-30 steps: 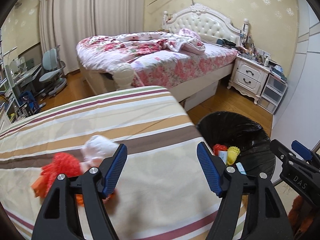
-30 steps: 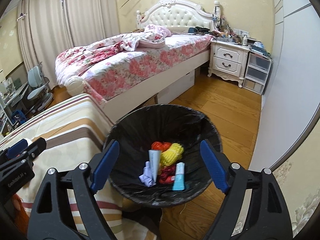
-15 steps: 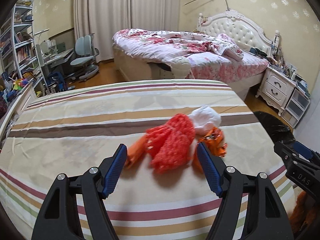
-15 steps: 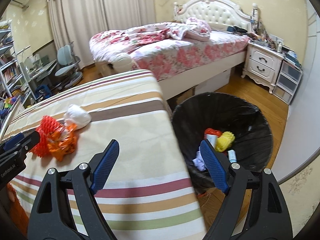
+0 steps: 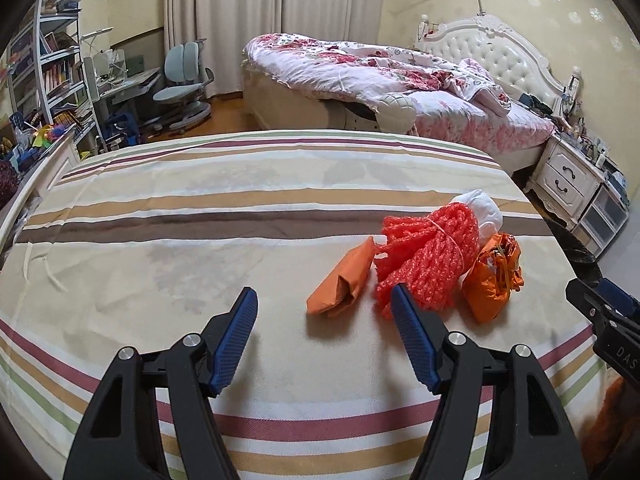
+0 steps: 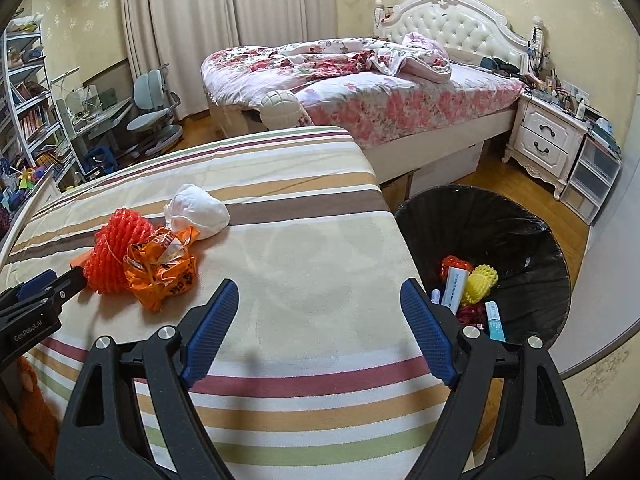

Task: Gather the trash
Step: 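Return both open tools to the orange items on the bed, then grasp the orange cloth with the left tool while the right tool grasps the orange wrapper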

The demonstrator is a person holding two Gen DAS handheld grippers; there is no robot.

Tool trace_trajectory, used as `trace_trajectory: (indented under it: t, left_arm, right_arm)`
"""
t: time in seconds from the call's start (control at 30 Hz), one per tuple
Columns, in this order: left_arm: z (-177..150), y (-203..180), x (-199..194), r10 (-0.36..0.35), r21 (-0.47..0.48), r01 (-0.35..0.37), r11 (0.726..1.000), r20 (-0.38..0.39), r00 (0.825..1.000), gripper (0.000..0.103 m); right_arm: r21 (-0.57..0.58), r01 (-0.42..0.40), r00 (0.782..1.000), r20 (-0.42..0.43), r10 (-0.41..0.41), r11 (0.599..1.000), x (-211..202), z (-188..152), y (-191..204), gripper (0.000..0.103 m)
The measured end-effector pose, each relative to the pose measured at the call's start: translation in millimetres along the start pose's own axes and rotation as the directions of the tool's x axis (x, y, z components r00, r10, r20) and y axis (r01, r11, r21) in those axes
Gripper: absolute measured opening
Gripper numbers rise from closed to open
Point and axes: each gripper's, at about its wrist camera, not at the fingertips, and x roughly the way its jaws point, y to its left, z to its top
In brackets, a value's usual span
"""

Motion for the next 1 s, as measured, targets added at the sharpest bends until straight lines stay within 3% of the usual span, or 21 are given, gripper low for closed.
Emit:
trace_trajectory:
  t: [0.13,0.5,0.87,0.9,0.93,1.0]
  left_arm:
    - [-1,2,1,-0.007,0.017,0.007,1.000,-0.013,1.000,0.053]
    - [1,6,4,-0.011,0.036,0.011,0.999,-0.015,1.000,0.053]
    - [9,13,21,-0.070,0.005,0.071,0.997,-0.102,0.992,0.053]
    - [9,12,21,-0.076,0.013,0.077,0.997,-0.101,0.992,0.052]
    - [9,11,20,-0.084,0.021,0.086,0.996,-0.100,0.991,0.040]
    - [7,8,18,-0.083,0.043,0.087,0.995,-0.098,0.992,0.032]
  right_arm:
    - [-0.009,-0.003,1.000,-0.004,0.003,1.000,1,0,4,0.081]
    - [-0.022,-0.004,1.000,-0.009,0.004,1.000,4,-1,9,0.081]
    - [-0.036,-0.013,1.000,-0.012,0.013,0.999,6,-2,16,0.081]
    - [-0.038,-0.015,1.000,-0.013,0.014,0.999,6,-2,17,0.081]
    - [-0.040,-0.017,1.000,-0.014,0.016,0.999,7,-2,18,0.081]
    - [-0.044,-0.021,1.000,-0.015,0.020,0.999,6,-3,19,0.081]
